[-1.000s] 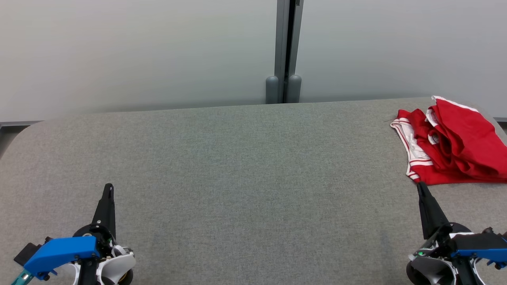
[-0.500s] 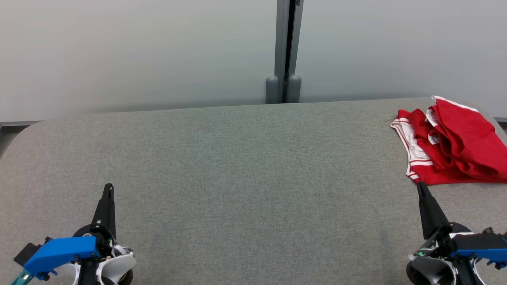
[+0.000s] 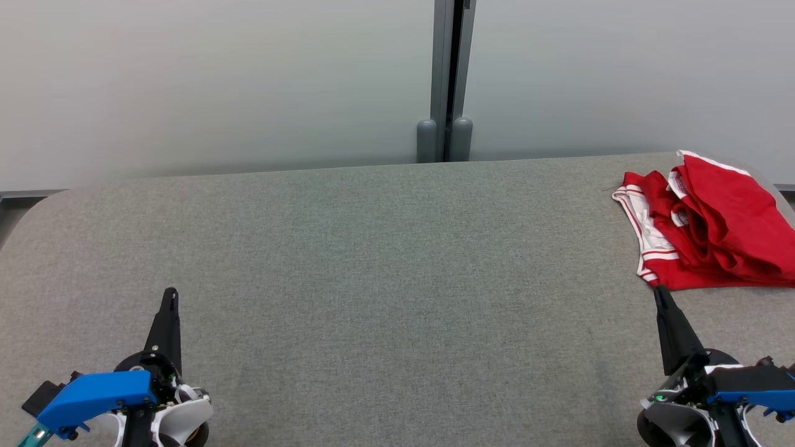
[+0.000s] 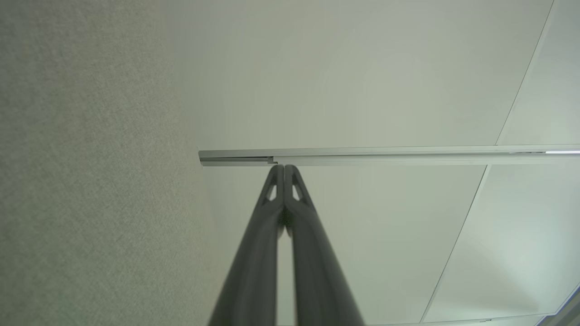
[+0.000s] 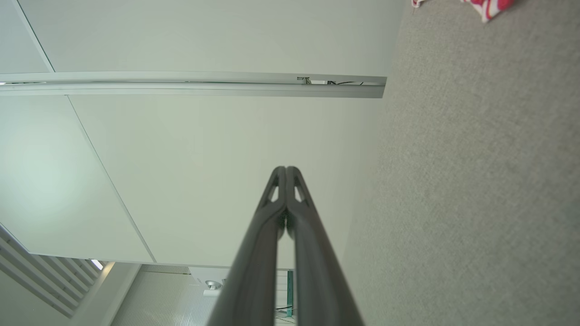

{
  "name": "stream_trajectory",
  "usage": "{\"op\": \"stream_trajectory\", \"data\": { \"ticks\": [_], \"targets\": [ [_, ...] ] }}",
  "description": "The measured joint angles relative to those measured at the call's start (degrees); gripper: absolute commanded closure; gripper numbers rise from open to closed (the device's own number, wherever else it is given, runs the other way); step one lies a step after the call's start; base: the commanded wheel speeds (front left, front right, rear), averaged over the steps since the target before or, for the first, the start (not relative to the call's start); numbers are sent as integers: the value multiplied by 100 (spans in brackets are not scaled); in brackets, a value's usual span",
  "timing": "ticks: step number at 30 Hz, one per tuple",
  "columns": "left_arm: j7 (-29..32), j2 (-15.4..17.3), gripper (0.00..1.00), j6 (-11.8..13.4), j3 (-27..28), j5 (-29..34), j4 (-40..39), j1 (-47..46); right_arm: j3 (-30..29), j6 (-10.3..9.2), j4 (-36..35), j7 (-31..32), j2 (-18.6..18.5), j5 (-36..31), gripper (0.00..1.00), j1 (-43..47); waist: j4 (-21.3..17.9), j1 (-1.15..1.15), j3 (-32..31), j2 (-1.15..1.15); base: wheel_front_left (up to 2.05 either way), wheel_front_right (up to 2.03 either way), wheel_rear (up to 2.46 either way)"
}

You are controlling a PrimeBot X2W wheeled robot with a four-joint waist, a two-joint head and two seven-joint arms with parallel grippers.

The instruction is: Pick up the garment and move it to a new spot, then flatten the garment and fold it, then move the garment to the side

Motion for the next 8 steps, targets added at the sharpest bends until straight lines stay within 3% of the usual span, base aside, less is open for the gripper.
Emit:
{"op": "stream_trajectory", "data": {
  "ticks": [8],
  "targets": [
    [0,0,100,0,0,0,0,0,0,0,0,0,0,0,100,0,0,0,0,0,0,0,0]
  ]
}}
